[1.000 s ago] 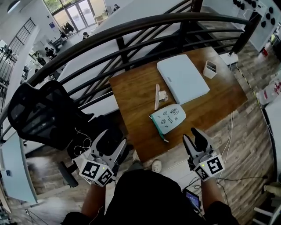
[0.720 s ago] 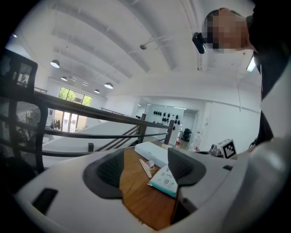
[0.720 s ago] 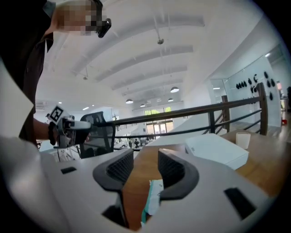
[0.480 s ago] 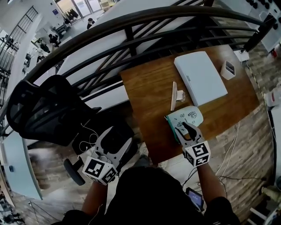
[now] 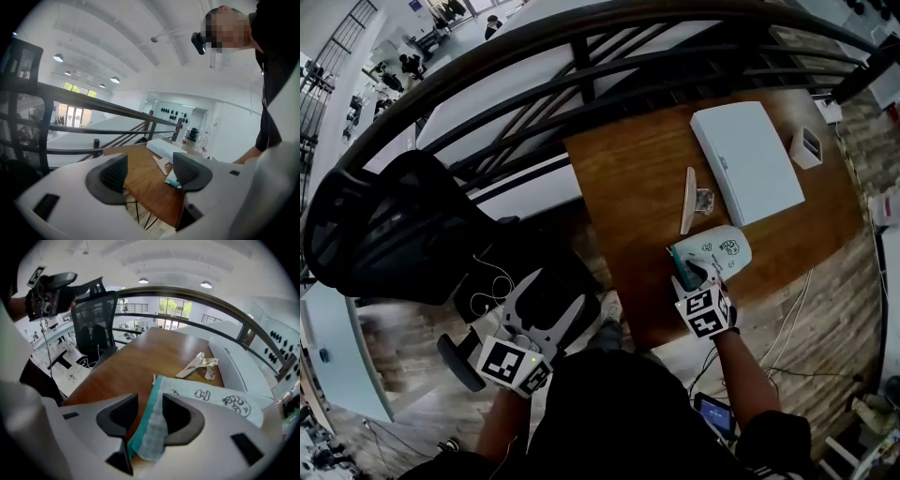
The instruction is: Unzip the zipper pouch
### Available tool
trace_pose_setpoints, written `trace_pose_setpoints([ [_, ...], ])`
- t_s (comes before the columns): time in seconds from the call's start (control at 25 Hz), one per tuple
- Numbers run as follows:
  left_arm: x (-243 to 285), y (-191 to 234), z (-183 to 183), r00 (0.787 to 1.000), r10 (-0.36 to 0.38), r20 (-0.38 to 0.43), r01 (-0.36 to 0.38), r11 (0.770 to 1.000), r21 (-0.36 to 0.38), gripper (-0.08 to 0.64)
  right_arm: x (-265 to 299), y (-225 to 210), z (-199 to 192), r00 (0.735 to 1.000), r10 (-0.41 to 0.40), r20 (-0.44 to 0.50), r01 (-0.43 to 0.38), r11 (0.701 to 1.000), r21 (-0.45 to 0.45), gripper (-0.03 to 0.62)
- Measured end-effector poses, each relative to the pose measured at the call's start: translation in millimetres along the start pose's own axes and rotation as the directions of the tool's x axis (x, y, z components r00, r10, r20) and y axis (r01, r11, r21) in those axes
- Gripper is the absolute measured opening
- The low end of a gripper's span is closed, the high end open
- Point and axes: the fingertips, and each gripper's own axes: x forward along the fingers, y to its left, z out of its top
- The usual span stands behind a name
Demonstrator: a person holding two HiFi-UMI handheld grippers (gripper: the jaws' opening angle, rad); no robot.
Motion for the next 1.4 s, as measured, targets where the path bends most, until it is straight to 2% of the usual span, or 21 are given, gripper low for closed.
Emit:
trace_pose_setpoints([
  [0.2,-4.8,7.9,-4.4,1.000,-0.011,0.004,0.011,1.000,-0.024,0.307,14.4,1.2,-8.1,0.997,-0.030,-0.068,0.033,0.999,0.039,0.149],
  [0.32,-8.5,17.0,-6.8,1.000,-0.011,-0.009,0.011,0.999,-0.033,0.307,13.8,7.4,-5.7,0.998,0.005,-0.063,0.002,0.994,0.113,0.124],
  [0.44,-4.7,22.1,-8.2,1.000,-0.019,-0.016,0.019,0.999,-0.033,0.307,16.2,12.6,-7.4,0.998,0.040,-0.054,-0.030,0.982,0.186,0.071],
  [0.6,3.8,17.7,-6.7,0.999,-0.051,-0.014,0.051,0.998,-0.026,0.307,13.2,15.6,-6.9,0.995,0.080,-0.063,-0.066,0.978,0.200,0.035],
  [0.8,19.1,1.6,-4.1,0.989,-0.149,-0.020,0.149,0.989,0.020,0.304,-9.1,20.7,-0.7,0.995,0.094,-0.037,-0.085,0.976,0.202,0.032],
  [1.0,30.8,-15.3,2.9,0.971,-0.237,0.006,0.237,0.971,0.034,0.215,-46.4,14.1,10.5,0.997,0.069,0.027,-0.073,0.980,0.187,0.031],
  [1.2,43.3,-45.4,-0.6,0.942,-0.336,-0.029,0.337,0.939,0.064,0.186,-84.5,11.8,29.0,0.985,0.091,0.144,-0.113,0.981,0.156,0.029],
  [1.28,48.0,-60.5,-4.0,0.915,-0.399,-0.052,0.402,0.911,0.089,0.163,-99.1,12.5,40.0,0.972,0.120,0.200,-0.152,0.977,0.149,0.030],
  [1.4,53.1,-81.9,-11.0,0.866,-0.490,-0.099,0.499,0.856,0.135,0.155,-118.5,15.0,55.6,0.957,0.145,0.253,-0.178,0.978,0.110,0.031],
])
